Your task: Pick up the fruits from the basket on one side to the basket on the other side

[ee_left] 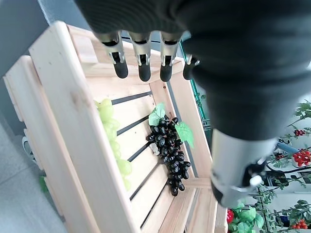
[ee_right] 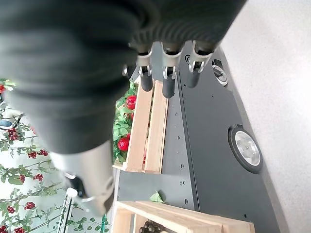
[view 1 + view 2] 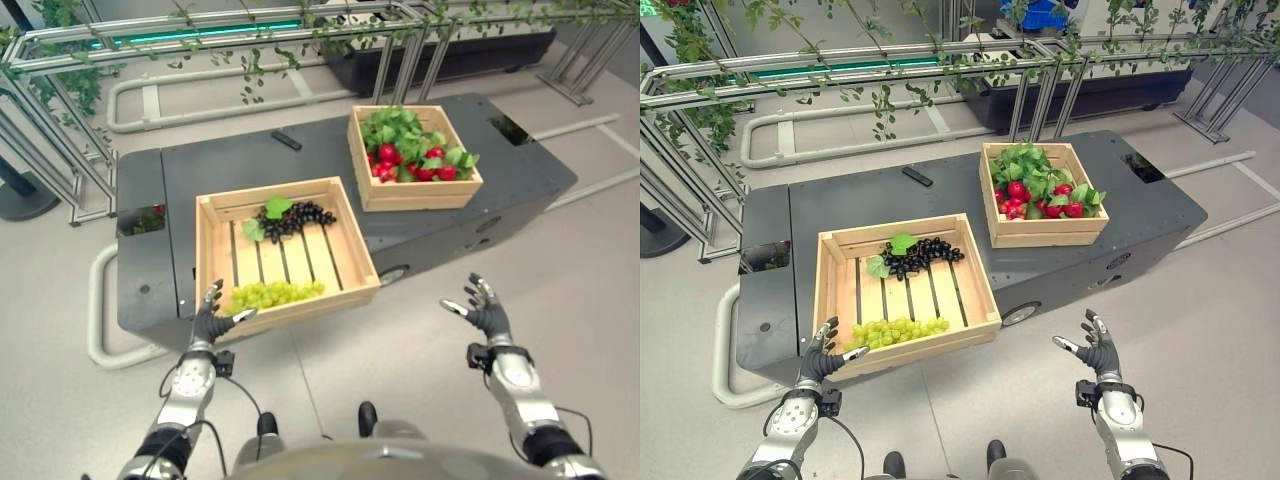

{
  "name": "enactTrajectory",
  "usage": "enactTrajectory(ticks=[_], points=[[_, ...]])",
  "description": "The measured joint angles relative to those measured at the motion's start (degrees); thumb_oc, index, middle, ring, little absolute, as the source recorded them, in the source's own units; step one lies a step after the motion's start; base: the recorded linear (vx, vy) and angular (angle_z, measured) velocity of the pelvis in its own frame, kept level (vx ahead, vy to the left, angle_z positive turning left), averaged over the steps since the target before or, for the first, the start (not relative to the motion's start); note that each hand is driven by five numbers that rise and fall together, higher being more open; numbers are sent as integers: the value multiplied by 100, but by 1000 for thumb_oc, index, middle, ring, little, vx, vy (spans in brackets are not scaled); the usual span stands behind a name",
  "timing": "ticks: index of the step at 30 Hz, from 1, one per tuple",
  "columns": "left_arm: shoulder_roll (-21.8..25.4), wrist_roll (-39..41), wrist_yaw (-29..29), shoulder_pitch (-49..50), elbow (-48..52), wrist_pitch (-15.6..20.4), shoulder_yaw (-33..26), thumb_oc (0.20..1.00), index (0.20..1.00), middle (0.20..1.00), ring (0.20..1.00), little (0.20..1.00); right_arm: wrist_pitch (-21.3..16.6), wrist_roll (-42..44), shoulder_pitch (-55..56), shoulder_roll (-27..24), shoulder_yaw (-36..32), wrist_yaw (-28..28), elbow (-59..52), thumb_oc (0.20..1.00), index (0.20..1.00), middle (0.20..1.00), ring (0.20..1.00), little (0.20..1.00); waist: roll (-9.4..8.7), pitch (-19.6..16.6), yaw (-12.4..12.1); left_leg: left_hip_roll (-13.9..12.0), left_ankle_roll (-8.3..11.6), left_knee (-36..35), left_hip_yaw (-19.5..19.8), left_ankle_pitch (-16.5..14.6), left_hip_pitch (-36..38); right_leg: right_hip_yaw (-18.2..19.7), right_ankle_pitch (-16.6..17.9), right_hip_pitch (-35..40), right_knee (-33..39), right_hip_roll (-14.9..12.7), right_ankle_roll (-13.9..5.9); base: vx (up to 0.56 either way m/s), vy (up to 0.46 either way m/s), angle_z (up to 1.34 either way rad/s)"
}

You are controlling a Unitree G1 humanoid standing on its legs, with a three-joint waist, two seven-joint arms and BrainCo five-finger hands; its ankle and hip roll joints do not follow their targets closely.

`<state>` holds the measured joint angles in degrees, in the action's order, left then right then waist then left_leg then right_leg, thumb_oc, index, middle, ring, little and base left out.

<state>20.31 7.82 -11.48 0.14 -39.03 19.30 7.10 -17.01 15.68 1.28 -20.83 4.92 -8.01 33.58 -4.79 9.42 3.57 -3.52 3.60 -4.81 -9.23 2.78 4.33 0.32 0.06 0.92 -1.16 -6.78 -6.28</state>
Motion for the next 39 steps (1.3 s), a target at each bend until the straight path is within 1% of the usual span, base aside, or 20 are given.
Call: enactTrajectory(ticks=[6,7,8,9,10,11,12,15,18,20,21,22,26,28,31,32,34,35,37,39], points=[[50,-7,47,-5,206,4,3,1000,1000,1000,1000,1000,34,-1,69,-57,-123,38,-324,1000,1000,1000,1000,1000,-22,90,14,242,-170,298,239,-200,-110,-8,-217,-23,-452,-237,-175,54,145,18],[85,-13,62,-7,221,6,2,1000,1000,1000,1000,1000,33,0,108,-63,-207,71,-430,1000,1000,1000,1000,1000,3,110,10,353,-240,400,311,-254,-124,9,-292,-95,-806,-306,-273,31,166,32],[104,-22,79,-58,218,6,11,1000,1000,1000,1000,1000,34,-12,106,-129,-254,118,-500,1000,1000,1000,1000,1000,-47,147,11,536,-468,909,327,-467,-308,60,-412,-283,-1290,-441,-351,42,195,45],[56,-27,103,-107,220,4,29,1000,1000,1000,1000,1000,35,-52,99,-289,-241,130,-617,1000,1000,1000,1000,1000,66,237,16,498,-471,1193,454,-653,-458,100,-407,-518,-1805,-417,-350,48,91,38],[89,-32,142,-53,290,8,21,1000,1000,1000,1000,1000,49,-57,106,-376,-217,179,-691,1000,1000,1000,1000,1000,148,245,15,492,-556,1205,589,-632,-481,87,-288,-820,-2408,-398,-232,60,51,50],[161,-32,144,-48,323,6,4,1000,1000,1000,1000,1000,65,-57,121,-431,-188,226,-791,1000,1000,1000,1000,1000,161,243,33,499,-607,1153,798,-574,-485,132,-377,-1165,-3017,-283,-194,72,16,58],[195,-31,143,-47,338,7,-11,1000,1000,1000,1000,1000,64,-57,146,-460,-180,243,-843,1000,1000,1000,1000,1000,168,227,40,454,-633,1145,852,-556,-505,227,-484,-1177,-2887,-125,-180,65,-18,57],[470,-20,144,-142,393,8,-22,1000,1000,1000,1000,1000,56,-72,-69,-741,-173,287,-1173,1000,1000,1000,1000,1000,92,267,41,441,-713,1075,1327,-396,-817,664,-728,-1342,-1731,611,-59,52,-77,62],[502,-6,147,-168,409,9,13,1000,1000,1000,1000,1000,62,-102,-228,-1177,-204,284,-1524,1000,1000,1000,1000,1000,-78,264,27,664,-521,1015,1592,-251,-891,644,-587,-1214,-1013,569,10,40,-151,86],[480,-3,144,-151,404,10,46,1000,1000,1000,1000,1000,51,-132,-397,-1329,-185,294,-1514,1000,1000,1000,1000,1000,-45,297,-20,669,-474,937,1638,-239,-896,478,-52,-1142,-958,506,251,74,-194,78],[460,-1,139,-154,412,10,56,1000,1000,1000,1000,1000,61,-162,-433,-1409,-169,306,-1527,1000,1000,1000,1000,1000,-6,314,12,668,-405,944,1690,-240,-900,478,-19,-1125,-907,536,327,51,-215,69],[434,11,142,-141,420,14,71,1000,1000,1000,1000,1000,70,-180,-558,-1510,-170,335,-1520,1000,1000,1000,1000,1000,84,333,-34,565,-324,873,1733,-202,-904,331,-28,-1091,-860,582,472,15,-217,50],[459,46,153,-171,444,15,115,1000,1000,1000,1000,1000,106,-226,-1097,-1932,45,377,-1507,1000,1000,1000,1000,1000,182,371,-138,344,-62,840,1976,-147,-1035,-29,-17,-1031,-709,764,650,16,-211,36],[456,105,177,-274,419,17,280,1000,1000,1000,1000,1000,137,-310,-1616,-2460,386,446,-1436,1000,1000,1000,1000,1000,217,404,-127,281,43,815,2138,-114,-1057,-261,-42,-955,-645,811,741,-9,-187,46],[460,199,194,-354,424,22,417,1000,1000,1000,1000,1000,158,-388,-2195,-2965,817,574,-1373,1000,1000,1000,1000,1000,243,449,-99,257,85,856,2219,-118,-1104,-402,-34,-906,-579,838,779,-56,-158,31],[487,217,205,-490,427,23,549,1000,1000,1000,1000,1000,166,-475,-2921,-3521,1359,703,-1270,1000,1000,1000,1000,1000,268,582,-107,264,153,866,2323,-101,-1128,-432,-84,-909,-594,869,769,-59,-108,31],[492,236,207,-478,407,27,532,1000,1000,1000,1000,1000,170,-509,-3376,-3586,1563,749,-1104,1000,1000,1000,1000,1000,293,611,-135,255,196,890,2402,-72,-1205,-540,-124,-914,-617,910,804,-104,-108,43],[500,245,206,-563,305,23,541,1000,1000,1000,1000,1000,213,-616,-4134,-3819,2178,779,-878,1000,1000,1000,1000,1000,341,709,-117,280,295,972,2390,15,-1366,-546,-172,-993,-727,951,870,-135,-53,64],[502,256,187,-833,265,25,533,1000,1000,1000,1000,1000,234,-734,-4748,-4143,2403,785,-812,1000,1000,1000,1000,1000,350,913,-76,303,504,1001,2104,362,-1670,-703,-138,-1150,-830,791,1055,-135,10,88],[633,255,173,-1029,150,11,532,1000,1000,1000,1000,1000,265,-953,-5082,-4188,2624,790,-896,1000,1000,1000,1000,1000,178,1132,-6,114,455,1439,1137,217,-1948,-884,-128,-1246,-857,578,1105,-74,5,67]])
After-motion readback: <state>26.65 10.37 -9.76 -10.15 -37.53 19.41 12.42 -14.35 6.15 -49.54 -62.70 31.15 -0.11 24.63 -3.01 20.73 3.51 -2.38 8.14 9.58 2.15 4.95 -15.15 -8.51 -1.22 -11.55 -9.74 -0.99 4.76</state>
